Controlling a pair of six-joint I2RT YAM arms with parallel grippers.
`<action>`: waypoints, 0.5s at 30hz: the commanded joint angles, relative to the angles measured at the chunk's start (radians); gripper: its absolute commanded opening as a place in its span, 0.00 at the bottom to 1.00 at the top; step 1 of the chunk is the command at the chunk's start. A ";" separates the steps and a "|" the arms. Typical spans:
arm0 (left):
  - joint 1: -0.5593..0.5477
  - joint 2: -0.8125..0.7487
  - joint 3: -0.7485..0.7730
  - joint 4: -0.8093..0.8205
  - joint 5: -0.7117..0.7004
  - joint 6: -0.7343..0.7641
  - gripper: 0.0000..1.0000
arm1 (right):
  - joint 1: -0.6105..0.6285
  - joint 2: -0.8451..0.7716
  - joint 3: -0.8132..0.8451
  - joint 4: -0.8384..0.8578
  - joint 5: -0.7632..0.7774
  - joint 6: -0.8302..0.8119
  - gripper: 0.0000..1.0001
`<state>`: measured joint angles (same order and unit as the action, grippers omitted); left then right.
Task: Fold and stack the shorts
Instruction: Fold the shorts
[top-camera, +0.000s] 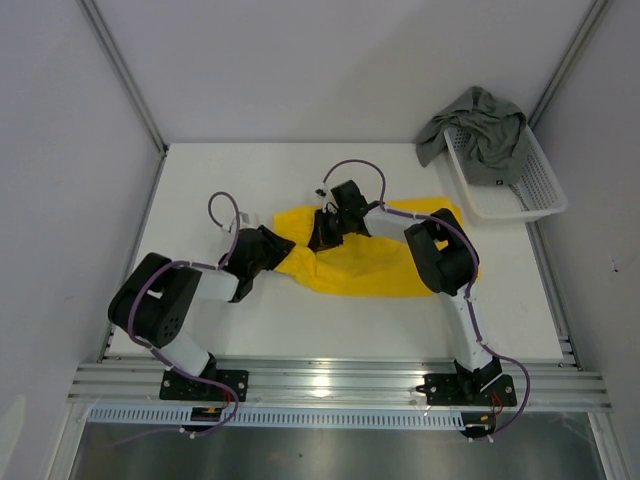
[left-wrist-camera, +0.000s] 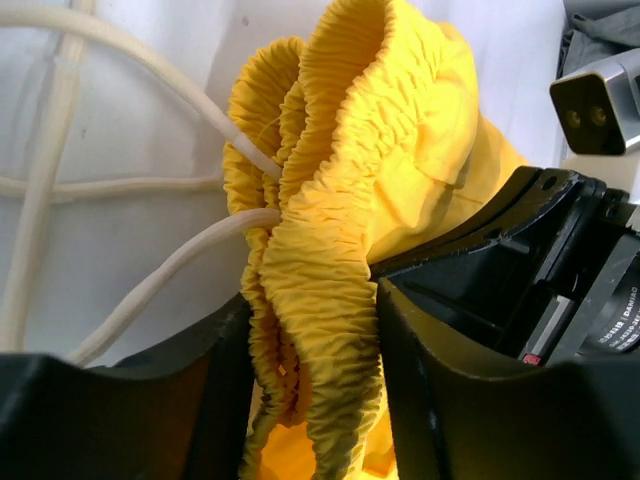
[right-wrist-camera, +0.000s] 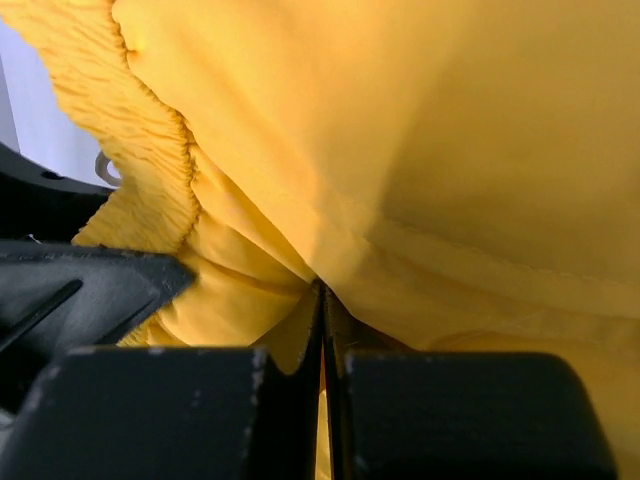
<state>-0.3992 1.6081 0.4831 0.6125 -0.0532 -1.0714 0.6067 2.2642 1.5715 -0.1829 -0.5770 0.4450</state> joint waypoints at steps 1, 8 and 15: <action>-0.009 -0.027 0.058 0.037 -0.057 0.079 0.39 | 0.025 0.003 -0.053 -0.032 0.029 -0.019 0.00; 0.000 -0.053 0.210 -0.227 -0.106 0.188 0.00 | 0.019 -0.135 -0.161 0.061 0.066 -0.016 0.23; 0.030 -0.140 0.331 -0.465 -0.140 0.356 0.00 | -0.022 -0.347 -0.261 0.042 0.149 0.006 0.31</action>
<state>-0.3882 1.5501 0.7494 0.2245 -0.1307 -0.8265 0.5930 2.0155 1.3216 -0.1211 -0.4759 0.4530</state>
